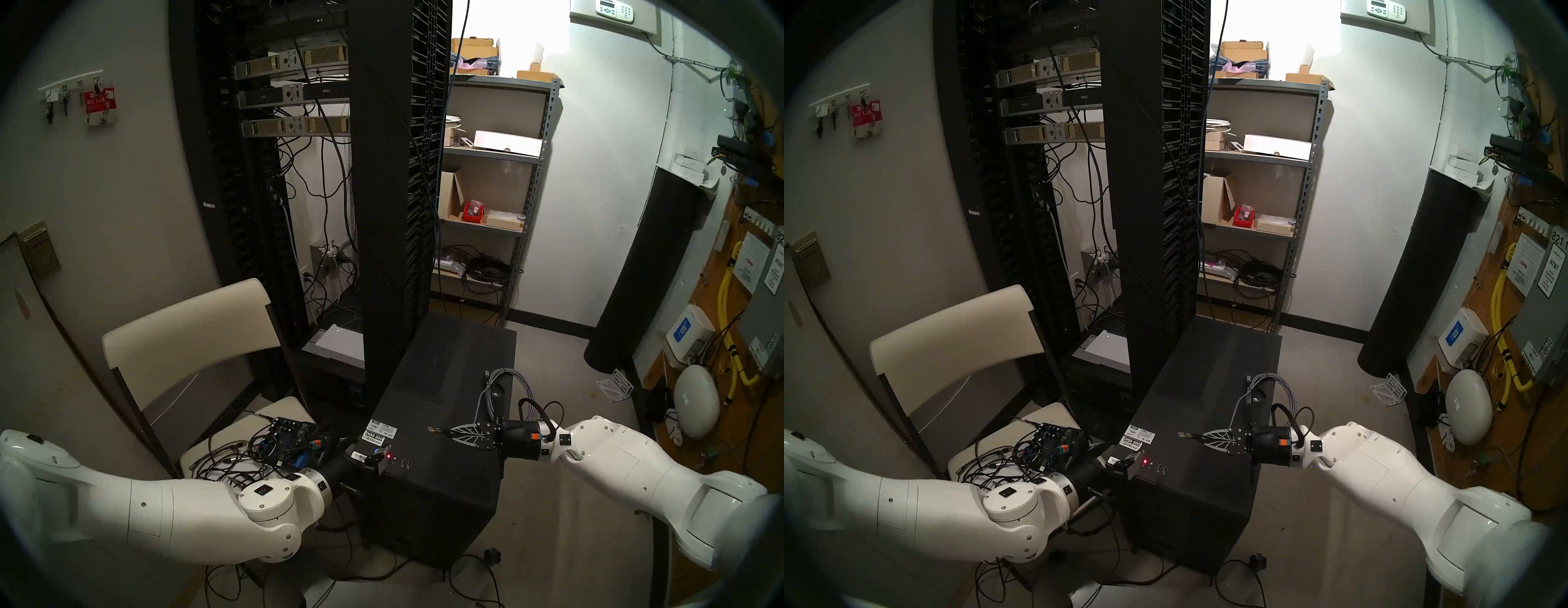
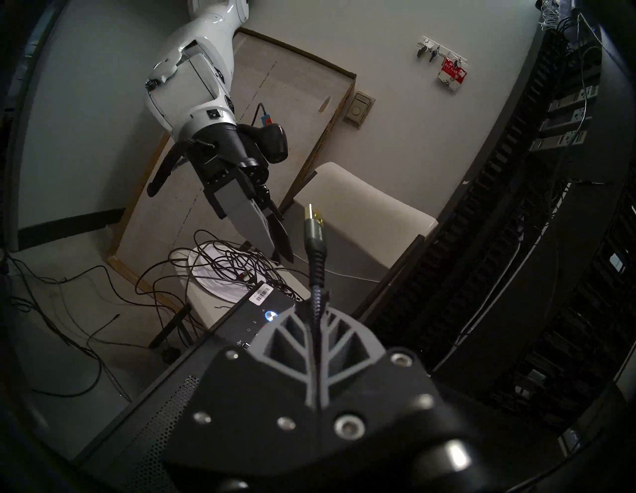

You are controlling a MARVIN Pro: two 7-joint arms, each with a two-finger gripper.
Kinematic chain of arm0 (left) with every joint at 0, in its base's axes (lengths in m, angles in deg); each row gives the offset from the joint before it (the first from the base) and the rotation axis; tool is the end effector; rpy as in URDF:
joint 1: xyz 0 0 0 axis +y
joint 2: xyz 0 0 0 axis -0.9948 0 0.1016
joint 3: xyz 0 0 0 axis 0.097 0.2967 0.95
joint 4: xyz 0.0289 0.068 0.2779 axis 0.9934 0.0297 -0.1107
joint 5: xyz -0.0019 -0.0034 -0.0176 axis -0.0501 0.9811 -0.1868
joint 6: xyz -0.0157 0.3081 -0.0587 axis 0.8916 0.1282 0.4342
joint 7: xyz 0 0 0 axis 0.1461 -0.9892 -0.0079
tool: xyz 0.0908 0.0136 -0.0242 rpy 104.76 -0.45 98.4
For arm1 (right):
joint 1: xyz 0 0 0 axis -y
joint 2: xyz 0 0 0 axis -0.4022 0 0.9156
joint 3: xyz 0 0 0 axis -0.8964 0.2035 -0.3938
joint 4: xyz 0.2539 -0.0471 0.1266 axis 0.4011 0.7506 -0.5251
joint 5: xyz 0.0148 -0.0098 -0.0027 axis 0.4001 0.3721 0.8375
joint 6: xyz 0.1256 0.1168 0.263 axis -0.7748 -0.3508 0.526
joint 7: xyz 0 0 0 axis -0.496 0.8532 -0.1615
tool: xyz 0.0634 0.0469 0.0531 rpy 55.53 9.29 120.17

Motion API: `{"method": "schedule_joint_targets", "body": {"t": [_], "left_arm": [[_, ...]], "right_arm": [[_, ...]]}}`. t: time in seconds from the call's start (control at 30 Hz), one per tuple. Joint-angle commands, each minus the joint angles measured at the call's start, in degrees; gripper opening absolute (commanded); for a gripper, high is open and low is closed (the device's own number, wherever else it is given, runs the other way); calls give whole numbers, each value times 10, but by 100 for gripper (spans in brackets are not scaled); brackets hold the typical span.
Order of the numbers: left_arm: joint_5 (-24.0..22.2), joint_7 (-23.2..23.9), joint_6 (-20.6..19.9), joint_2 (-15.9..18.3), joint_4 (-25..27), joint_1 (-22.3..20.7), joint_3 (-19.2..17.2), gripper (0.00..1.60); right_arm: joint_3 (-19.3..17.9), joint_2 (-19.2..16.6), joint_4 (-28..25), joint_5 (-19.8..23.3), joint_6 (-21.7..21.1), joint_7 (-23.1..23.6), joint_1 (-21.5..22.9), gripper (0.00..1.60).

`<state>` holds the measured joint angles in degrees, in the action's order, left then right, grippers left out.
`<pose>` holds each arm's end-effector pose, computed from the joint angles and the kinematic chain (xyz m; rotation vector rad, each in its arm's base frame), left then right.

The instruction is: Insert the cable into the workstation's USB slot

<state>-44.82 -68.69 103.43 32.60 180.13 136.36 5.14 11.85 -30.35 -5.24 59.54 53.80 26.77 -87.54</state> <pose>0.3031 -0.0526 -0.3993 2.2712 -0.2115 1.3283 0.3887 -0.0645 -0.3811 -1.1906 -1.6493 -1.6241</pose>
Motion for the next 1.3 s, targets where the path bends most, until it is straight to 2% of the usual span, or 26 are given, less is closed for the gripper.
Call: {"method": "schedule_joint_targets", "body": {"t": [0.0,0.83,1.27], "left_arm": [[0,0,2,0,2,-4,-4,160],[0,0,2,0,1,-4,-4,160],[-1,0,2,0,1,-4,-4,160]], "right_arm": [[-3,-30,-32,23,3,48,4,0],[1,-75,-109,66,3,48,6,0],[14,-55,-86,79,3,56,41,0]]}}
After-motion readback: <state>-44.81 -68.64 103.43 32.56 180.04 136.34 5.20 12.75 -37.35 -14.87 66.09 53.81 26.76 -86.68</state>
